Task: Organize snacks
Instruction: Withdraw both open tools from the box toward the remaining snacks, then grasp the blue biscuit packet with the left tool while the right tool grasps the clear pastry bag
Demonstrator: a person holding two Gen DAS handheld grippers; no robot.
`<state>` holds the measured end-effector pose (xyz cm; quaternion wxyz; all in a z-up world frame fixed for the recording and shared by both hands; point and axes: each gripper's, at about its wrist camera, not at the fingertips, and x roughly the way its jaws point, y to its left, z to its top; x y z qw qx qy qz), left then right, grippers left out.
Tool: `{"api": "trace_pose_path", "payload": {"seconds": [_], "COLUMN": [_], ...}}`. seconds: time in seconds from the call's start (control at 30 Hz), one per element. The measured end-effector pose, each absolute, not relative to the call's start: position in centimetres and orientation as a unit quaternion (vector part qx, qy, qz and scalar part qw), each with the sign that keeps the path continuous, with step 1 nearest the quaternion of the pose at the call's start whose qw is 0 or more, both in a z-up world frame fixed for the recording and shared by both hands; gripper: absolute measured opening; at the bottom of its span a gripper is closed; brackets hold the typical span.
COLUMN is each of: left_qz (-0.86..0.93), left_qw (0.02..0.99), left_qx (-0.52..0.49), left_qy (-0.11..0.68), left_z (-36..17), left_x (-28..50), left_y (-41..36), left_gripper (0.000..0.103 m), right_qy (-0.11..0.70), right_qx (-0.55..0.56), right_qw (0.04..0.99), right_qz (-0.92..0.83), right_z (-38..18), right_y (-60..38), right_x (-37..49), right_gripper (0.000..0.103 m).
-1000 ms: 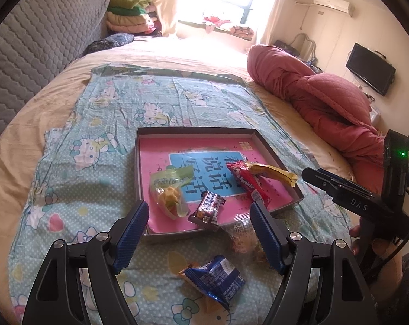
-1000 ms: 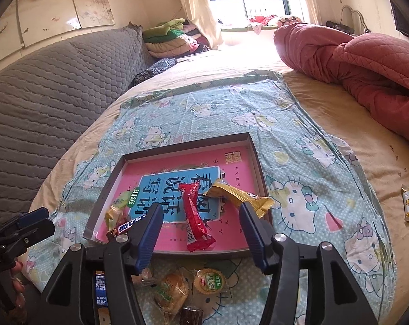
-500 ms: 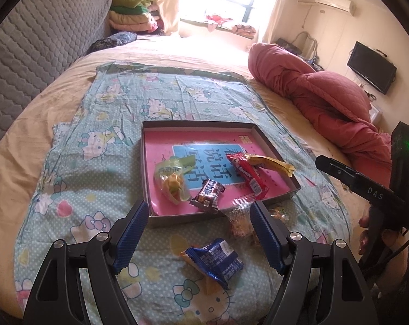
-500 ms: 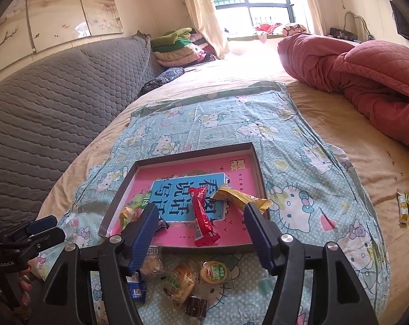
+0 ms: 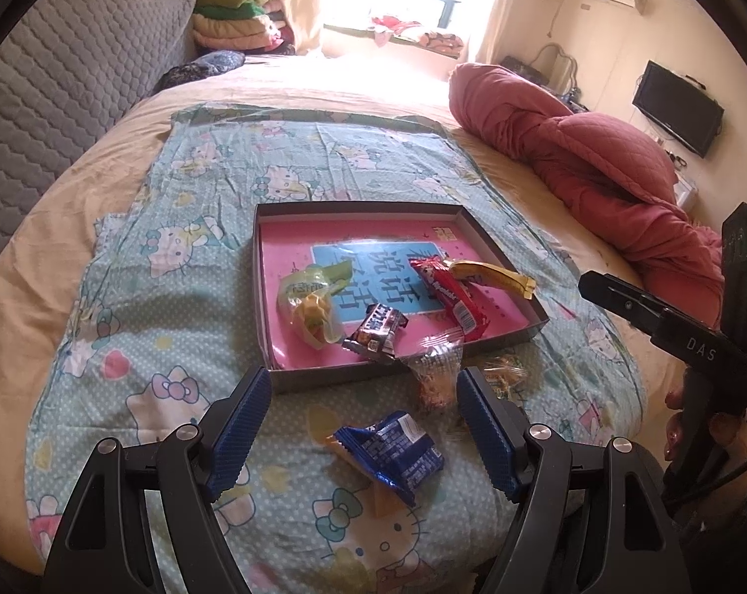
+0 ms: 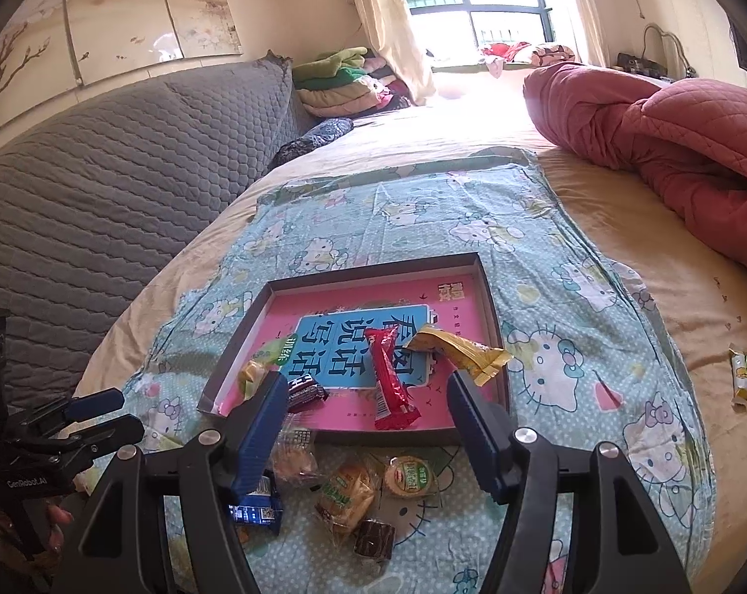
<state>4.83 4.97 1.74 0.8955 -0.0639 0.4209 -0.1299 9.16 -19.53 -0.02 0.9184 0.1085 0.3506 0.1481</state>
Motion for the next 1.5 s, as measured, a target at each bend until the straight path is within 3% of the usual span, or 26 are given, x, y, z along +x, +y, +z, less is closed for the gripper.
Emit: {"api": "trace_pose_path", "payload": {"seconds": [1.5], "left_qz": [-0.177], "left_qw": [0.846], "left_qx": [0.007], "left_qy": [0.503], "left_z": [-5.1], "left_x": [4.6], "left_y": [0.9], "left_gripper": [0.078], "right_qy": [0.405], "right_qx": [0.08], "right_qw": [0.887], "right_qz": [0.208], "right_z": [-3.9], "right_y": [-15.8], "right_x": [8.0], "right_gripper": [0.066]}}
